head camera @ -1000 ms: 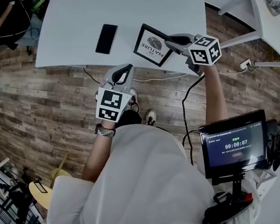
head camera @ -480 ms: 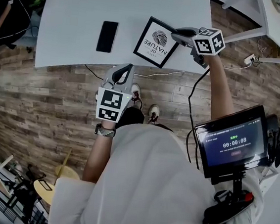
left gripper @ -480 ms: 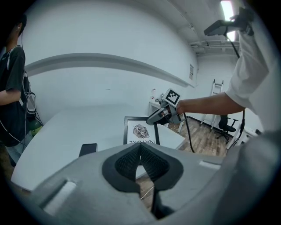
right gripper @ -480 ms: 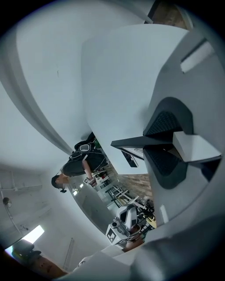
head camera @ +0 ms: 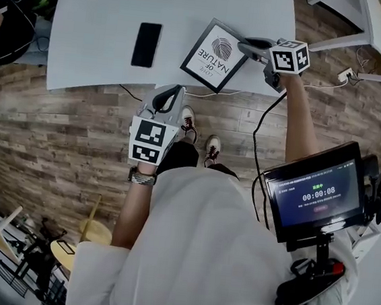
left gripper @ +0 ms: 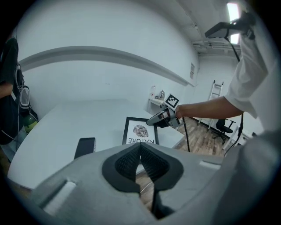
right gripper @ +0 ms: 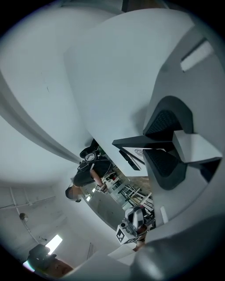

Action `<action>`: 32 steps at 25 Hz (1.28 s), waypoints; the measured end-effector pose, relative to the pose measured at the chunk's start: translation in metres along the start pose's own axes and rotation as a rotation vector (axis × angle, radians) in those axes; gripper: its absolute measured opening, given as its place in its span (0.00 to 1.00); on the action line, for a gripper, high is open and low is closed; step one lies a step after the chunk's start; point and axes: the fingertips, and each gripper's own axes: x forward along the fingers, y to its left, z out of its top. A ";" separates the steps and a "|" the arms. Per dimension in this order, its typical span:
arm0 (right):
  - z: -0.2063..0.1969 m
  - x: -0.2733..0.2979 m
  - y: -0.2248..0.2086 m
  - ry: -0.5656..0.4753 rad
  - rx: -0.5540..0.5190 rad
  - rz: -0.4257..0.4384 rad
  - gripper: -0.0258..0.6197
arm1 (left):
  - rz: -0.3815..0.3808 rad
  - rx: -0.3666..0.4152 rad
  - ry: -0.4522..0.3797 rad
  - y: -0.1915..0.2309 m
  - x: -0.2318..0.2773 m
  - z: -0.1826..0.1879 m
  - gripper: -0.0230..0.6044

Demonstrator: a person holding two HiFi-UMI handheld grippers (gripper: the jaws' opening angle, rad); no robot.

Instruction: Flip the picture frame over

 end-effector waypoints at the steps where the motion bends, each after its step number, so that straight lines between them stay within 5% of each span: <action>1: -0.003 0.001 -0.001 0.002 -0.002 -0.007 0.21 | -0.002 0.001 0.005 -0.001 0.000 -0.001 0.05; 21: -0.054 0.003 -0.008 0.055 0.009 -0.116 0.25 | -0.060 0.006 0.032 -0.018 0.011 -0.004 0.05; 32: -0.072 -0.001 -0.016 0.153 -0.100 -0.244 0.23 | -0.076 0.011 0.039 -0.018 0.015 -0.003 0.05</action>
